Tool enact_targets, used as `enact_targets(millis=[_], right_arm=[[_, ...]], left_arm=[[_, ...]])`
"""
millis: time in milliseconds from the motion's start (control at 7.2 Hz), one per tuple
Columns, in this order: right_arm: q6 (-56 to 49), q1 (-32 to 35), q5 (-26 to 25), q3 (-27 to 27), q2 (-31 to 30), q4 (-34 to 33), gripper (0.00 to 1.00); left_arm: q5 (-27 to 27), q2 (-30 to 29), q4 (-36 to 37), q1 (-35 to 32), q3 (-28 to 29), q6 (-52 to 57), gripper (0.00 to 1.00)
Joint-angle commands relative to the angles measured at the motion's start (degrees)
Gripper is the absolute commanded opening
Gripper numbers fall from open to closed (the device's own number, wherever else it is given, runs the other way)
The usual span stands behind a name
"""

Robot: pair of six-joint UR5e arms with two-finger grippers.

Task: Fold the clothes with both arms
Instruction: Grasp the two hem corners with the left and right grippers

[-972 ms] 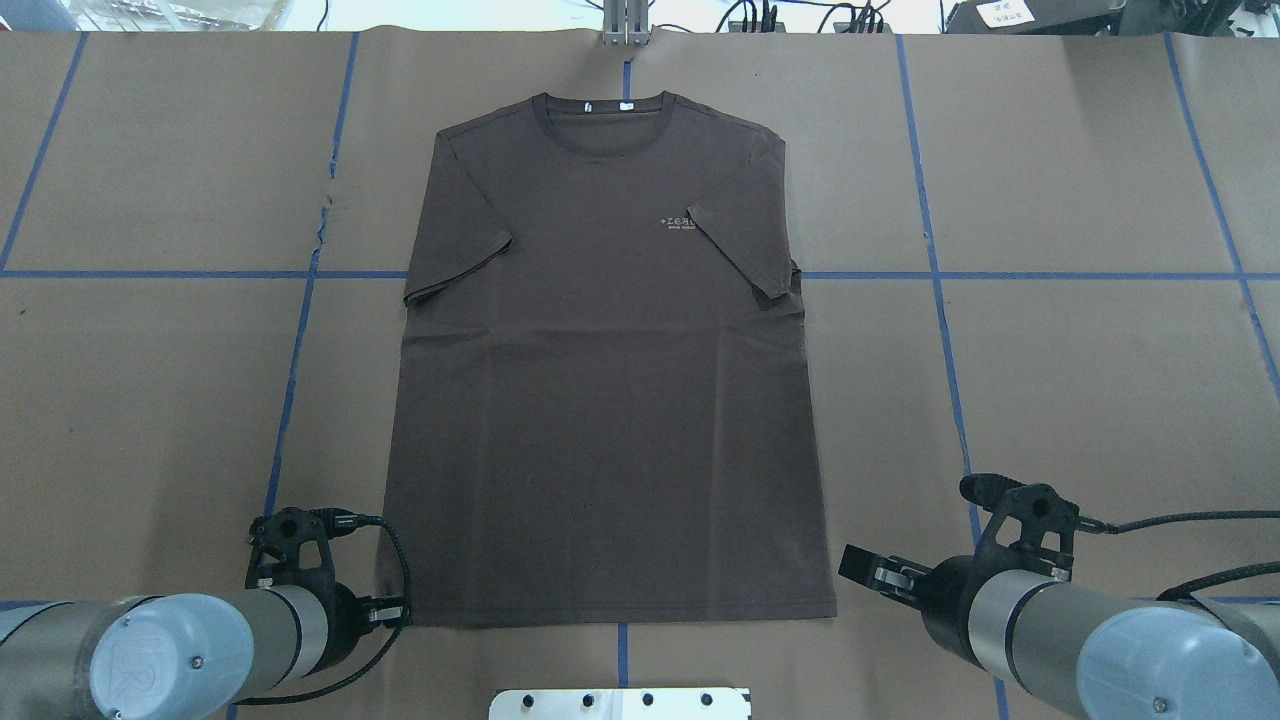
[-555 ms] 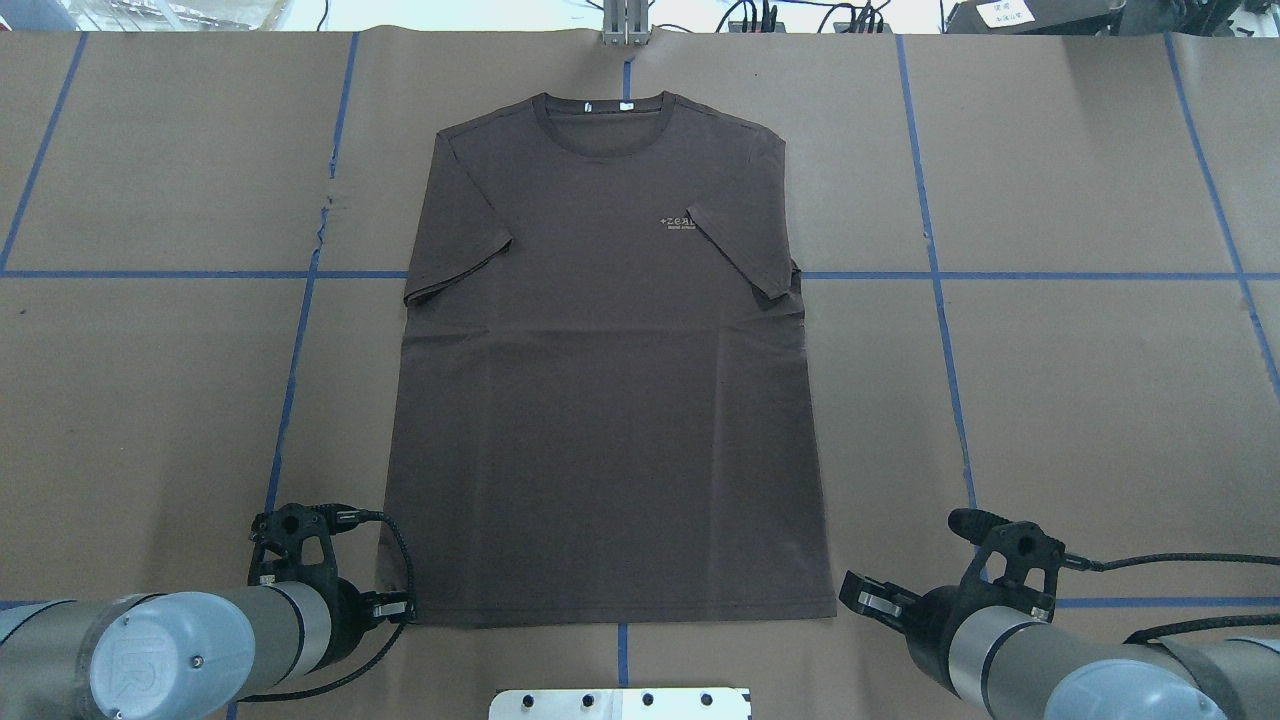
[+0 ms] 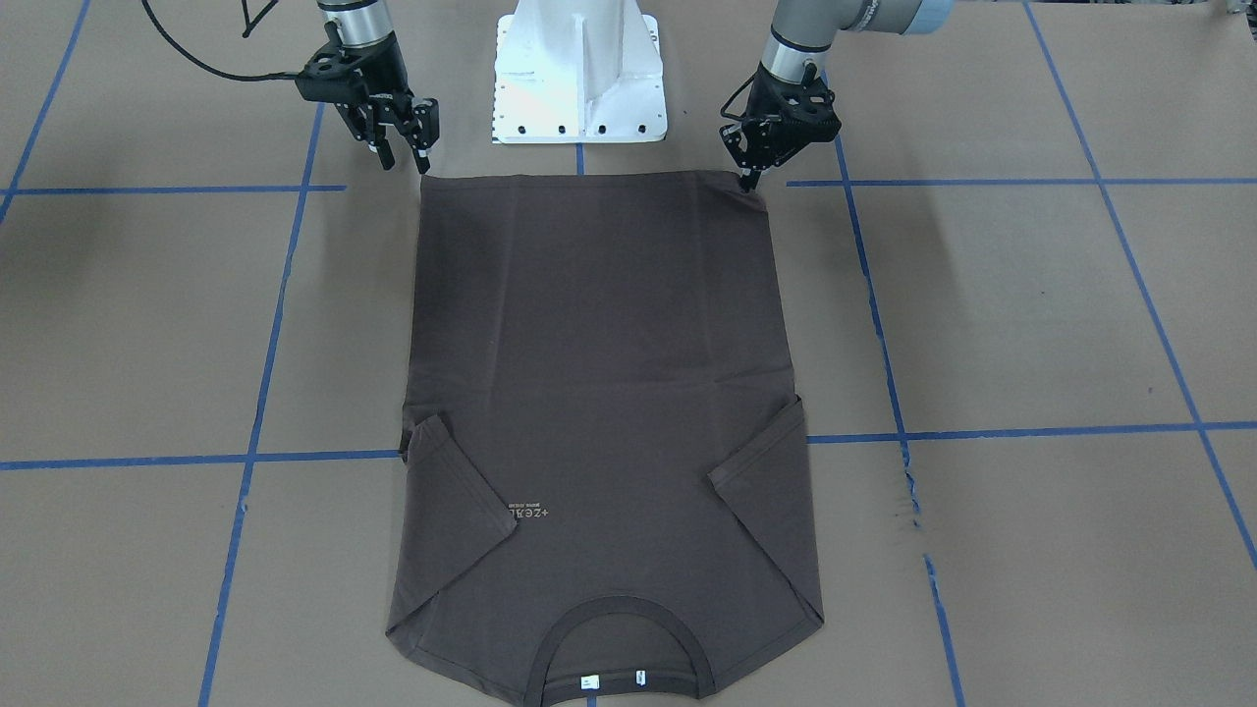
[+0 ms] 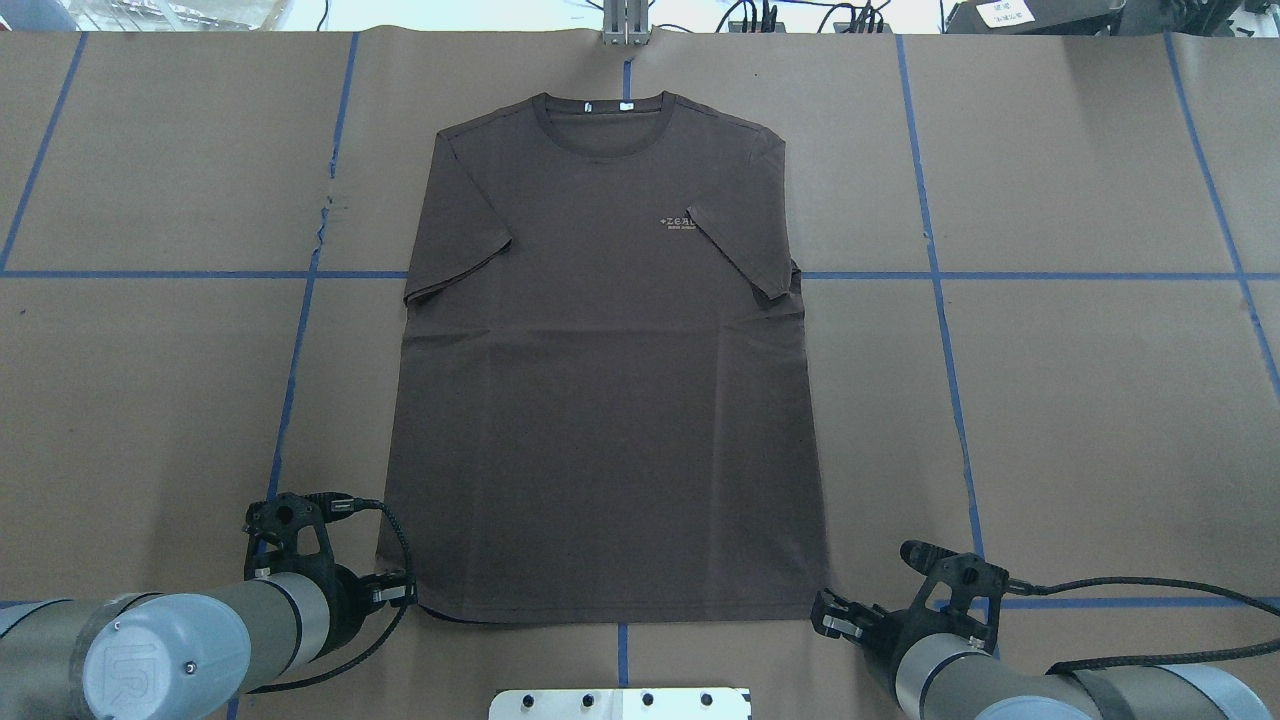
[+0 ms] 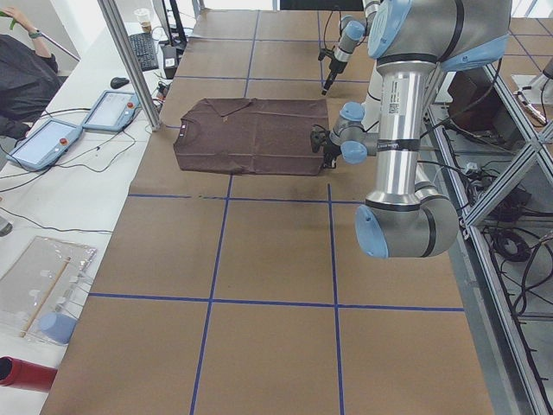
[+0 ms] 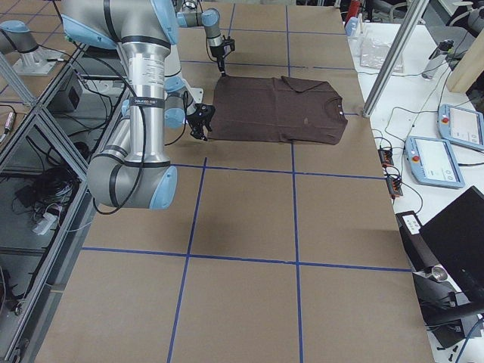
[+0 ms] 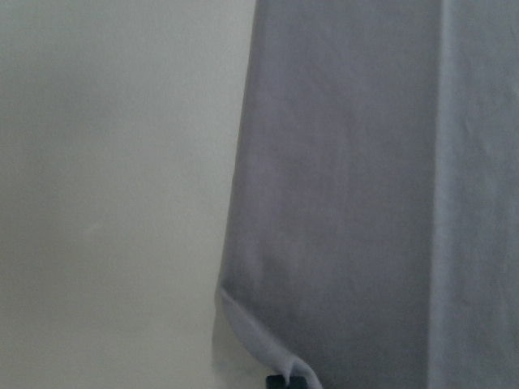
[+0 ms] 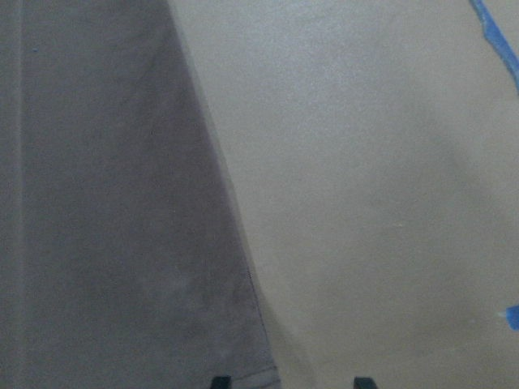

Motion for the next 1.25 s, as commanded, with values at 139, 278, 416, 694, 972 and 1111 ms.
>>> enact_targets(millis=[139, 278, 416, 694, 972, 1111], right_arm=[[0.0, -0.2, -0.5, -2.3, 1.6, 0.0, 0.58], [0.0, -0.3, -0.5, -2.5, 1.7, 0.0, 0.58], [0.0, -0.3, -0.7, -2.6, 1.7, 0.0, 0.57], [0.0, -0.4, -0.7, -2.7, 1.7, 0.0, 0.37], [0.0, -0.5, -0.7, -3.1, 1.8, 0.0, 0.36], [0.0, -0.7, -0.8, -3.4, 1.8, 0.1, 0.36]], left_arm=[[0.5, 0.1, 0.0, 0.0, 0.0, 0.0, 0.00], [0.5, 0.1, 0.0, 0.0, 0.0, 0.0, 0.00], [1.1, 0.0, 0.0, 0.1, 0.0, 0.0, 0.00], [1.1, 0.1, 0.0, 0.1, -0.3, 0.0, 0.00], [1.1, 0.1, 0.0, 0.1, -0.4, 0.0, 0.00], [1.1, 0.1, 0.0, 0.0, -0.4, 0.0, 0.00]])
